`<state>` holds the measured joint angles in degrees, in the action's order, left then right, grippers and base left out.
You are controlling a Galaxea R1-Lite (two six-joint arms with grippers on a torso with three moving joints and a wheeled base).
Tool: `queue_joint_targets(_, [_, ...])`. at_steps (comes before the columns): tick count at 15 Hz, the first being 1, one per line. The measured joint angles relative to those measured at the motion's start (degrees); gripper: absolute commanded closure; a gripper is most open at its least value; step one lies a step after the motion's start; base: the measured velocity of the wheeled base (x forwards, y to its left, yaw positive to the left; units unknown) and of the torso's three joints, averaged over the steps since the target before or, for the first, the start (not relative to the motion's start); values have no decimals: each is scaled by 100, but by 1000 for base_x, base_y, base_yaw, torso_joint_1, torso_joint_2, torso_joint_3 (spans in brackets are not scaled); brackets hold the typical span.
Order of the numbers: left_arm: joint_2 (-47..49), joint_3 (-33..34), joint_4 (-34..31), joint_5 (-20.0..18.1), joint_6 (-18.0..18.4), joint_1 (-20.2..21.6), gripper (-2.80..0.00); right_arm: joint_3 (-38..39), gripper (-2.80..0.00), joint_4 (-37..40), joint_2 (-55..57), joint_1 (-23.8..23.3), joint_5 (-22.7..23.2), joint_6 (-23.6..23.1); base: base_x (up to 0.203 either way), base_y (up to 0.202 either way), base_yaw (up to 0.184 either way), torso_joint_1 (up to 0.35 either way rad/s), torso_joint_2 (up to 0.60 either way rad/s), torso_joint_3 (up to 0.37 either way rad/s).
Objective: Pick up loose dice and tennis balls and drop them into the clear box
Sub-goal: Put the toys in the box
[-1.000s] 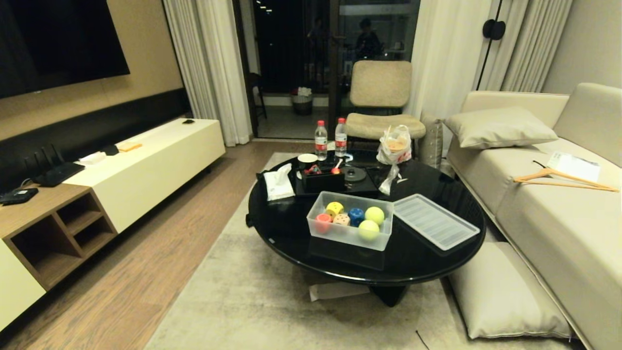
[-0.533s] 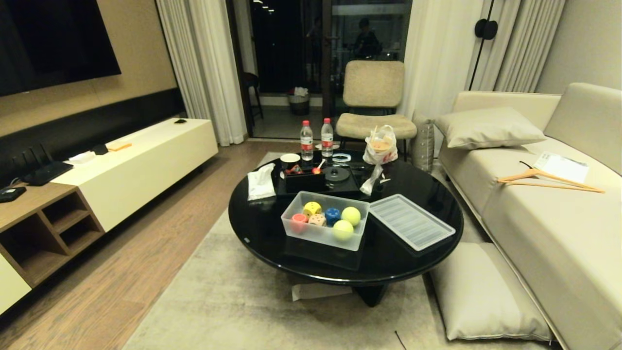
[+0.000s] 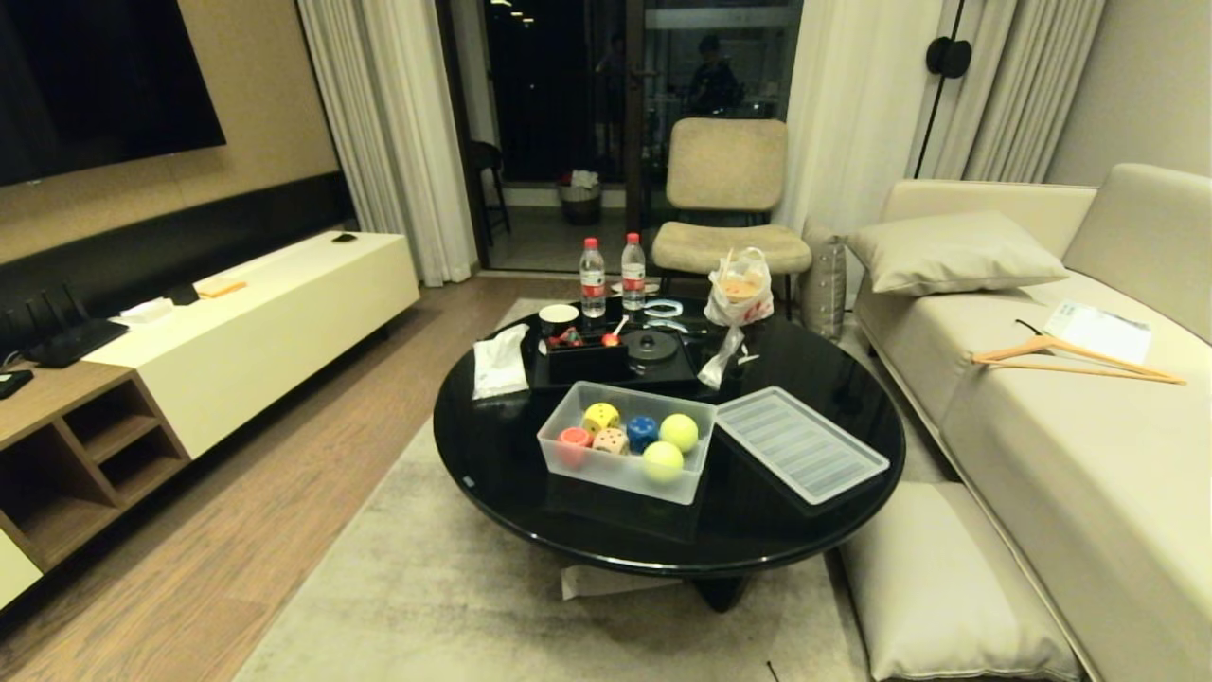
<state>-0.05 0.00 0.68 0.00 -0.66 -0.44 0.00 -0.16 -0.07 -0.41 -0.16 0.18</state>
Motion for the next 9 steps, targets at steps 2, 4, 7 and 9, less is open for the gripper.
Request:
queue_joint_targets(2, [0, 0, 0, 0, 3, 4, 0, 0, 0, 0, 0, 1, -4, 2, 185, 0, -2, 2, -2, 4])
queue_joint_targets(4, [0, 0, -1, 0, 1, 0, 0, 0, 0, 0, 0, 1, -2, 0, 190, 0, -1, 5, 2, 2])
queue_joint_targets(7, [0, 0, 0, 0, 0, 0, 0, 0, 0, 2, 0, 1, -2, 0, 221, 0, -26, 4, 0, 2])
queue_joint_targets(9, [0, 0, -2, -2, 6, 0, 0, 0, 0, 2, 0, 1, -2, 0, 130, 0, 47, 2, 3, 3])
